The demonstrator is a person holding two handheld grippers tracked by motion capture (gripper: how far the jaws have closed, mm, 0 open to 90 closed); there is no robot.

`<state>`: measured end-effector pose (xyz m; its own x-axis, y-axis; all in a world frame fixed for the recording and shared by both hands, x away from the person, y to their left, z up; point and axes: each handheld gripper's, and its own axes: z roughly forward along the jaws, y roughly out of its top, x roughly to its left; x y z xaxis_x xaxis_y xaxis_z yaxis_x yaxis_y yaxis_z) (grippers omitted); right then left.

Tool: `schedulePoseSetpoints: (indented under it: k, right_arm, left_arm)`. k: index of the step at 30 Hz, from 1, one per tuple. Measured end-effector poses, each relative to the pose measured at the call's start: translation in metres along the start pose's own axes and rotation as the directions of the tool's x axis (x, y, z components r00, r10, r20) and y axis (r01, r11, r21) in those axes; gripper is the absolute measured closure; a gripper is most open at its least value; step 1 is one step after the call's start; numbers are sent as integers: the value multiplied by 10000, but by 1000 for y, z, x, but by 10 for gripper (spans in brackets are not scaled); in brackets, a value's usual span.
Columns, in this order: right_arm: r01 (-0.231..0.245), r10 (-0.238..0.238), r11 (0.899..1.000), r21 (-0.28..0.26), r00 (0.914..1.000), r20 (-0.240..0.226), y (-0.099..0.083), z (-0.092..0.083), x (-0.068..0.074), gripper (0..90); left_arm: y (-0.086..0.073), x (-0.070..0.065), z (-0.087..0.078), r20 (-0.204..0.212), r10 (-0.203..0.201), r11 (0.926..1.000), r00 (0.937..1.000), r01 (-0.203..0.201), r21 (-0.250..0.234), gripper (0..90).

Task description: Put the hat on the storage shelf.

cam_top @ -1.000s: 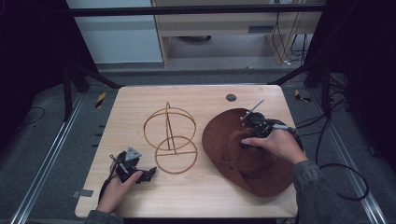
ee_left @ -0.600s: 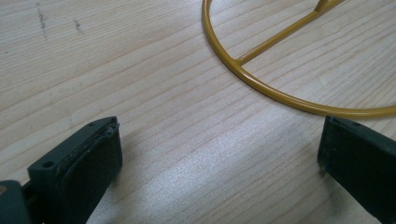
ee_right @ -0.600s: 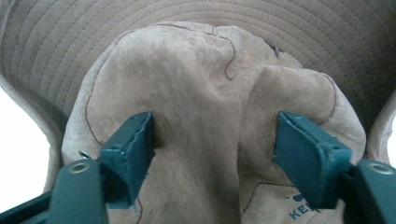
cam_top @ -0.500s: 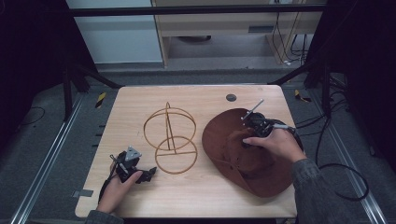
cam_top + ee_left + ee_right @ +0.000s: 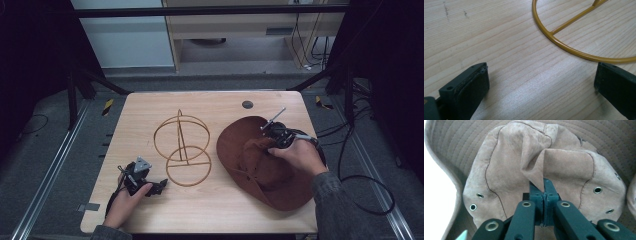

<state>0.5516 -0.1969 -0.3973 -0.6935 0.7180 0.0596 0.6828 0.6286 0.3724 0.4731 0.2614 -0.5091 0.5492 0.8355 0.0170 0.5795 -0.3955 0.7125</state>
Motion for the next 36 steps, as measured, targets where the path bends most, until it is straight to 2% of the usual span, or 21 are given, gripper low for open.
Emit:
schedulePoseSetpoints:
  k: [3, 9, 11, 17, 21, 22, 24, 25, 27, 28, 29, 31, 32, 33, 35, 36]
  right_arm:
    - [-31, 21, 9986, -527, 9998, -191, -3, -10, -3, 894]
    - [39, -66, 9946, -1040, 9996, -263, -4, -29, -5, 894]
    - [-30, -29, 9890, -1481, 9992, -392, -4, -41, -4, 894]
    - [5, -92, 9789, -2041, 9991, -418, -3, -58, 0, 894]
    - [-36, -93, 9645, -2640, 9988, -477, -4, -72, 4, 895]
    - [-36, -93, 9645, -2640, 9988, -477, -4, -72, 4, 895]
    - [26, -189, 9525, -3046, 9985, -506, -6, -81, 9, 894]
    - [26, -189, 9525, -3046, 9985, -506, -6, -81, 9, 894]
    - [115, -276, 9417, -3363, 9987, -433, -10, -90, 14, 894]
    - [115, -276, 9417, -3363, 9987, -433, -10, -90, 14, 894]
    - [160, -325, 9325, -3609, 9987, -396, -14, -95, 18, 894]
    - [149, -315, 9310, -3647, 9987, -397, -16, -97, 19, 894]
    - [254, -411, 9237, -3822, 9986, -329, -21, -103, 22, 894]
    - [254, -411, 9237, -3822, 9986, -329, -21, -103, 22, 894]
    - [277, -441, 9144, -4040, 9985, -313, -26, -109, 26, 894]
    - [277, -441, 9144, -4040, 9985, -313, -26, -109, 26, 894]
  left_arm:
    - [0, 0, 0, 0, 3, 10000, 10000, -3, 2, 0]
    - [0, 0, 0, 0, 2, 10000, 10000, -2, 2, 0]
    - [0, 0, 0, 1, 4, 10000, 10000, -4, 3, 0]
    - [0, 0, 0, 1, 4, 10000, 10000, -4, 1, 0]
    - [0, 0, 0, 0, 2, 10000, 10000, -2, 3, 0]
    - [0, 0, 0, 1, 0, 10000, 10000, 0, 1, 0]
    - [0, 0, 0, 0, 2, 10000, 10000, -2, 2, 0]
    - [0, 0, 0, 0, 2, 10000, 10000, -2, 2, 0]
    - [0, 0, 0, 0, 2, 10000, 10000, -2, 0, 0]
    - [0, 0, 0, 0, -1, 10000, 10000, 1, -1, 0]
    - [0, 0, 0, -1, 0, 10000, 10000, 0, -2, 0]
    - [0, 0, 0, -1, -1, 10000, 10000, 1, -1, 0]
    - [0, 0, 0, 0, 0, 10000, 10000, 0, -2, 0]
    - [0, 0, 0, 0, 0, 10000, 10000, 0, -2, 0]
    - [0, 0, 0, -5, 3, 10000, 10000, -3, 2, 0]
    - [0, 0, 0, -5, 3, 10000, 10000, -3, 2, 0]
